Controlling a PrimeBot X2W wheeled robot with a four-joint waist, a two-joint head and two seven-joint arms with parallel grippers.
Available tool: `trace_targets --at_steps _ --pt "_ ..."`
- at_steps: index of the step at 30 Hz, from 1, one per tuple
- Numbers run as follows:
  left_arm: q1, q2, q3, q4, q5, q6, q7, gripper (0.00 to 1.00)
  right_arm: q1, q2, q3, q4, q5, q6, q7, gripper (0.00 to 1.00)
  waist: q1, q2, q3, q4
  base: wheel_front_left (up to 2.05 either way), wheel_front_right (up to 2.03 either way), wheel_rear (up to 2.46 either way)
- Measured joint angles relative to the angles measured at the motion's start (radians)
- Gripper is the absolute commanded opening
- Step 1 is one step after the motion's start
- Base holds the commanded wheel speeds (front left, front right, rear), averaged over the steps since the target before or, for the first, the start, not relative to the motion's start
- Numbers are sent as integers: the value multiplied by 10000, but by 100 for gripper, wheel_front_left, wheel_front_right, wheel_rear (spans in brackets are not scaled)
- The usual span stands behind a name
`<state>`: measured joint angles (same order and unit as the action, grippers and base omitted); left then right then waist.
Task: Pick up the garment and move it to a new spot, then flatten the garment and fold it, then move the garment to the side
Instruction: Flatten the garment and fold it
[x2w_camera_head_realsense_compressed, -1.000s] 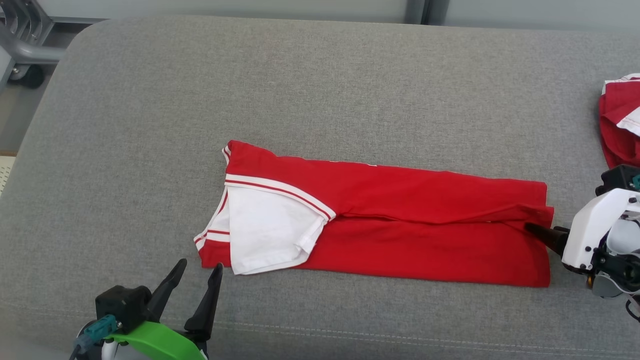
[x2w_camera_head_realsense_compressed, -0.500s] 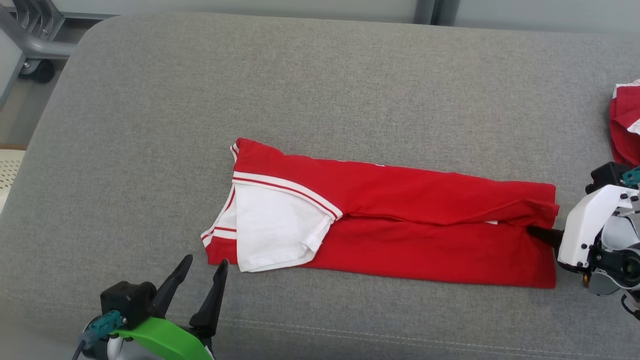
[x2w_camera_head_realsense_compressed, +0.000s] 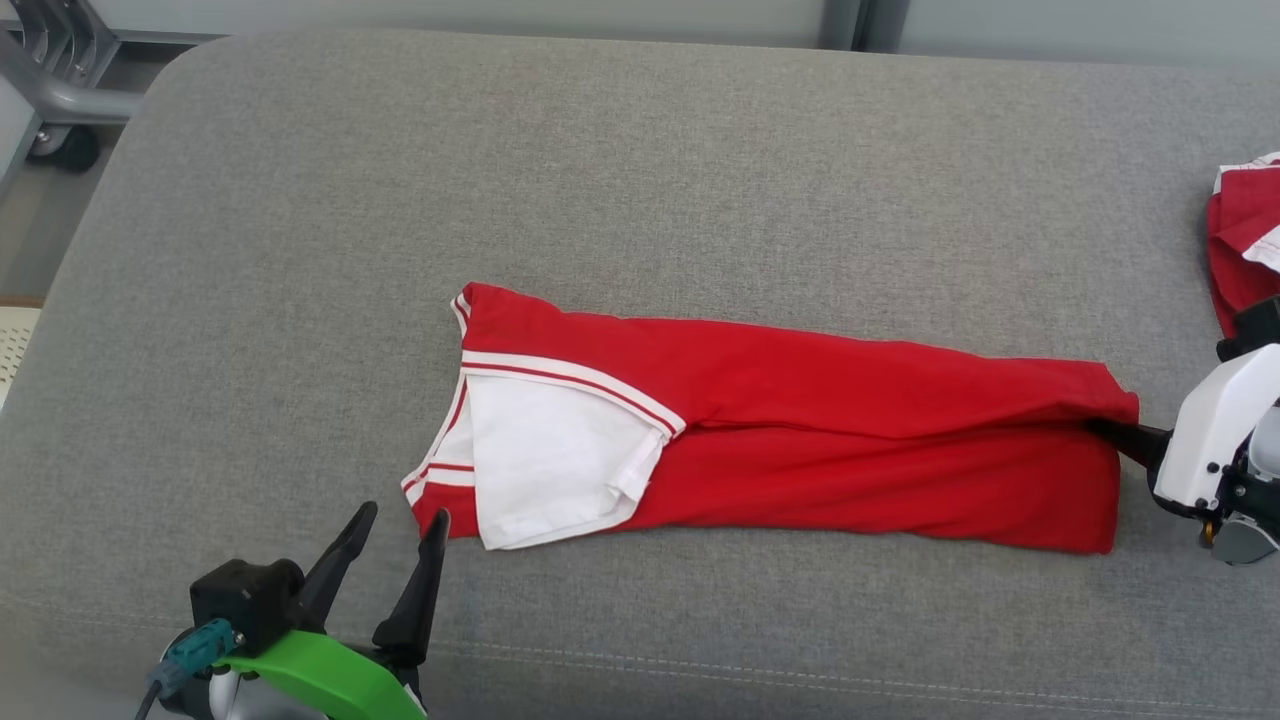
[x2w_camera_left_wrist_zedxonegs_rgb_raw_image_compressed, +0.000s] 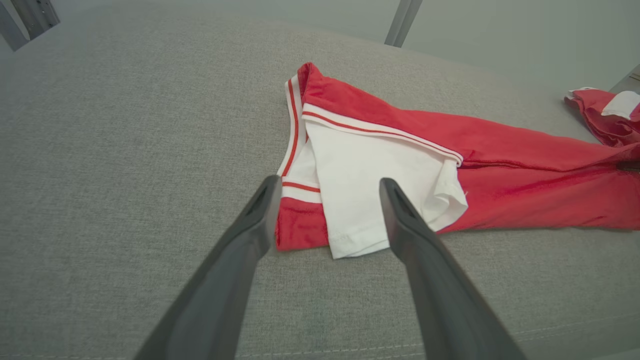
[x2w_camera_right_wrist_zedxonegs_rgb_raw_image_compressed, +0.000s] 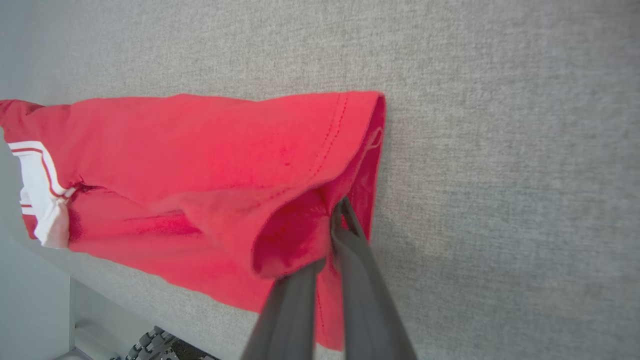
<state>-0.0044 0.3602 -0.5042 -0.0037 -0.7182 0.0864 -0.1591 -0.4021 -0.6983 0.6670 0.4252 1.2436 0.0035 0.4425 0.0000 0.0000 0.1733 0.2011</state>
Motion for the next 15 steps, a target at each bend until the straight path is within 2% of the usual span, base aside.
trace_targets --at_steps 15 --pt "-22 -36 36 44 -2 -31 0 100 -5 -355 -604 226 326 295 -616 0 0 0 52 -300 0 0 0"
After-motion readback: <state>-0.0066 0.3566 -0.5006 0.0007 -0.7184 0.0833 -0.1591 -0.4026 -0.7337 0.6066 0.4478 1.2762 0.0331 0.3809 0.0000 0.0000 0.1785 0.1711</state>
